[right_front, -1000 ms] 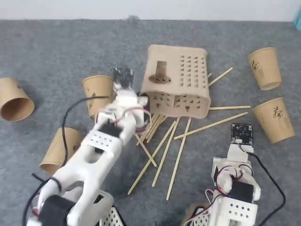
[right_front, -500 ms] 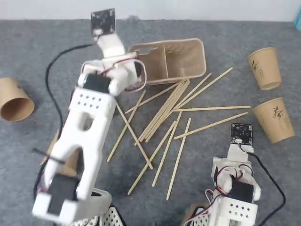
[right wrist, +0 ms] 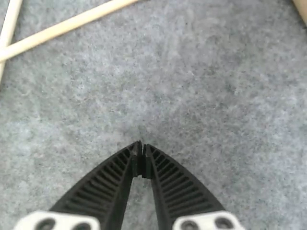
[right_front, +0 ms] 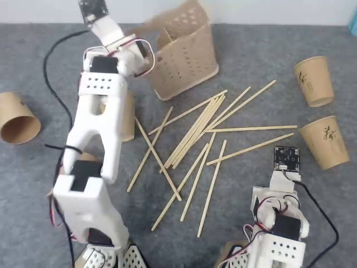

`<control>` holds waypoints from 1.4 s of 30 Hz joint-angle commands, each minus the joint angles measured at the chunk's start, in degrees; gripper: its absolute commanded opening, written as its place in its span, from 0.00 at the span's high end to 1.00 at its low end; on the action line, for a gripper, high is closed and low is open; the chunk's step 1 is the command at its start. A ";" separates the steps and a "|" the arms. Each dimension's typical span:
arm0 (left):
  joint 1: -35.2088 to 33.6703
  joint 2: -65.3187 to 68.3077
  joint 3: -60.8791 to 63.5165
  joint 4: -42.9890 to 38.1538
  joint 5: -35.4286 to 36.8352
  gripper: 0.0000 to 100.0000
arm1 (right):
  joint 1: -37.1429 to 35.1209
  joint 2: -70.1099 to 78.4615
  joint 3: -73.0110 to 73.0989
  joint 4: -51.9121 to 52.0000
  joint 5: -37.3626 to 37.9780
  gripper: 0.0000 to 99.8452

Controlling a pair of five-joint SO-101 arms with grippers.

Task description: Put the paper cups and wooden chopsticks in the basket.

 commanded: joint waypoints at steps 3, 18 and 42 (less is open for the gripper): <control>0.18 0.26 -7.60 6.42 0.53 0.78 | 0.84 -1.19 -0.44 -1.10 0.70 0.99; 0.00 -16.00 -23.60 38.07 -2.73 0.73 | 1.01 -1.19 0.44 -3.47 0.70 0.99; -5.36 -71.91 69.23 6.68 -21.98 0.73 | 6.81 -1.19 -5.10 -1.89 17.41 0.99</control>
